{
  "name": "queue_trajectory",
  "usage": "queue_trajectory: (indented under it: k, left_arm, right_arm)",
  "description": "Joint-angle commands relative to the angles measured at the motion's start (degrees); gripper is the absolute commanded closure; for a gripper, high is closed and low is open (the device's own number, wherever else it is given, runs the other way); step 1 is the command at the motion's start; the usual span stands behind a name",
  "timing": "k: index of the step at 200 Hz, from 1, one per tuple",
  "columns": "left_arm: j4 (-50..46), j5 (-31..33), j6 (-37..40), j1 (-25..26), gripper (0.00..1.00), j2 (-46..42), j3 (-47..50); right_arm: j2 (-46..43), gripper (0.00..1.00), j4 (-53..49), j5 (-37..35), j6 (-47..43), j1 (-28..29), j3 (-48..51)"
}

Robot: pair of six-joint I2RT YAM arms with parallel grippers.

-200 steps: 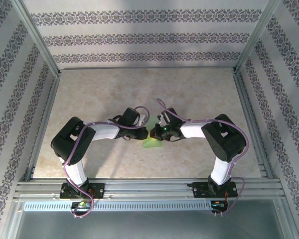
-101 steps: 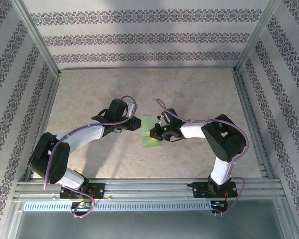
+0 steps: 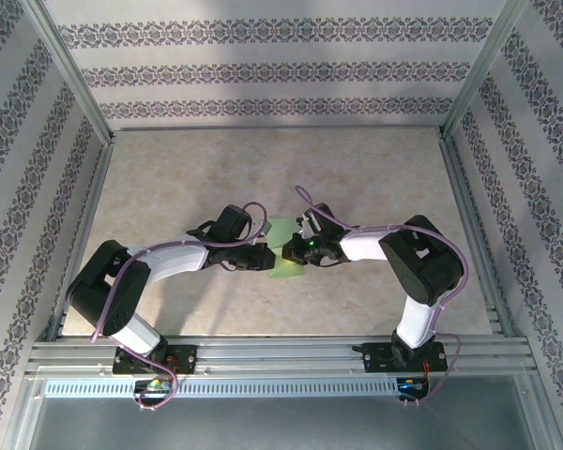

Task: Fold a paper plane with a square sheet of paper (fold left side to right side)
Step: Fold the triangle a second time at the center of the table.

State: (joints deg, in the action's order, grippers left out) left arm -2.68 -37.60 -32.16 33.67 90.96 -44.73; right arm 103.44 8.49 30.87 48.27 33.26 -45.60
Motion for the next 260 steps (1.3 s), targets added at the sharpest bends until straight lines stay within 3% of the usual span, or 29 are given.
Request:
queue_trajectory:
  k: [1,59,217,260]
  left_arm:
    - [3.44,-2.64,-1.85,1.34,0.89,1.68,-0.22]
    - [3.35,0.66,-1.15,1.84,0.89,4.47,0.62]
    - [2.39,2.32,0.45,1.88,0.9,9.31,1.8]
    - [2.01,3.57,0.86,1.87,0.92,9.76,2.66]
  right_arm:
    - [0.79,1.0,-3.74,-2.39,-0.7,0.47,1.83]
    - [0.67,1.0,-3.81,-2.22,-0.73,0.45,2.01]
    - [0.45,1.0,-4.18,-1.96,-1.1,0.49,1.77]
    - [-3.27,1.0,-3.37,0.07,-2.25,-0.2,-0.36]
